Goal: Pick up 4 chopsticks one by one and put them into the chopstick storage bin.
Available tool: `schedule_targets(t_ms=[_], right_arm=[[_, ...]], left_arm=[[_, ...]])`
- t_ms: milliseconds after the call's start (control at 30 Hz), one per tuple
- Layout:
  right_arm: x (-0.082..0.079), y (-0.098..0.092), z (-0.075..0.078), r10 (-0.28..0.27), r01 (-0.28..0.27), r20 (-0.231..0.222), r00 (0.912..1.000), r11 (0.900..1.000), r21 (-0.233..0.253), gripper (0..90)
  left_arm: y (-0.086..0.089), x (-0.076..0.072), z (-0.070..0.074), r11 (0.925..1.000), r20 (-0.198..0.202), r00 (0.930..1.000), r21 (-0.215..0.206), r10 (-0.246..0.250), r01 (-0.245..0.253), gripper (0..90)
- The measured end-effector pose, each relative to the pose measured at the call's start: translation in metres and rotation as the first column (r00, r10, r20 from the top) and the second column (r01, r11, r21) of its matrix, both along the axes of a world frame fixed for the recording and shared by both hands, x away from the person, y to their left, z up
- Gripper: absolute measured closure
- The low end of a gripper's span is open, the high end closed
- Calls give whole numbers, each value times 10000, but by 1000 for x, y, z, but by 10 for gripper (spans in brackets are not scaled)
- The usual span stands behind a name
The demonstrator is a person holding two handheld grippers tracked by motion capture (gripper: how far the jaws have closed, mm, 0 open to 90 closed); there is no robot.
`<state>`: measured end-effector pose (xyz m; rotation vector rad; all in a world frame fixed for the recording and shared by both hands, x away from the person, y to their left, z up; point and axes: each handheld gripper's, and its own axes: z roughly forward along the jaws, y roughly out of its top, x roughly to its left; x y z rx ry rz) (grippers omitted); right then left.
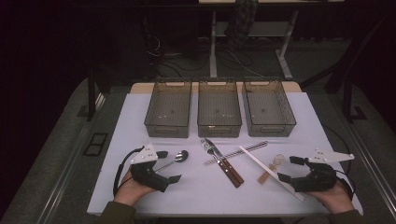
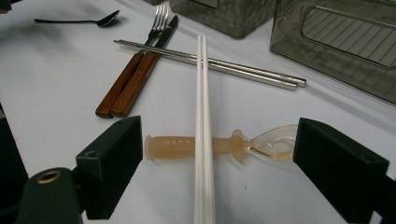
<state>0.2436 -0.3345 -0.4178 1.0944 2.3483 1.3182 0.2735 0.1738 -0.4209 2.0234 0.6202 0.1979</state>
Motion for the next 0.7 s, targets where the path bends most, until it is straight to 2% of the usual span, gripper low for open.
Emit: schedule_targets(t_ms=[67,100,267,400,500,700], right_arm=[[0,0,-1,-15,15,-53,10000,10000,-46,156],[-1,1,-1,20,-20,-66,10000,10000,-74,192],[-4,0,-1,36,-37,-47,10000,9997,-248,234],[-7,-5,-3,-37,34,-174,9998,9999,-160,259],[-10,-12,-4,-89,81,-436,9990,9998,-181,323],[-14,-19,-5,-252,238,-543,9982,9994,-265,365]], left_arm=[[0,0,0,10000,-9,10000,-8,-12,12,0],[0,0,0,10000,-12,10000,-11,-10,10,0],[1,0,-2,10000,-43,10000,-1,-19,19,0],[0,0,-2,10000,-70,10000,18,-41,41,1],[0,0,-3,10000,-90,9999,2,-49,49,3],[1,0,-3,10000,-82,10000,-35,35,-35,3]])
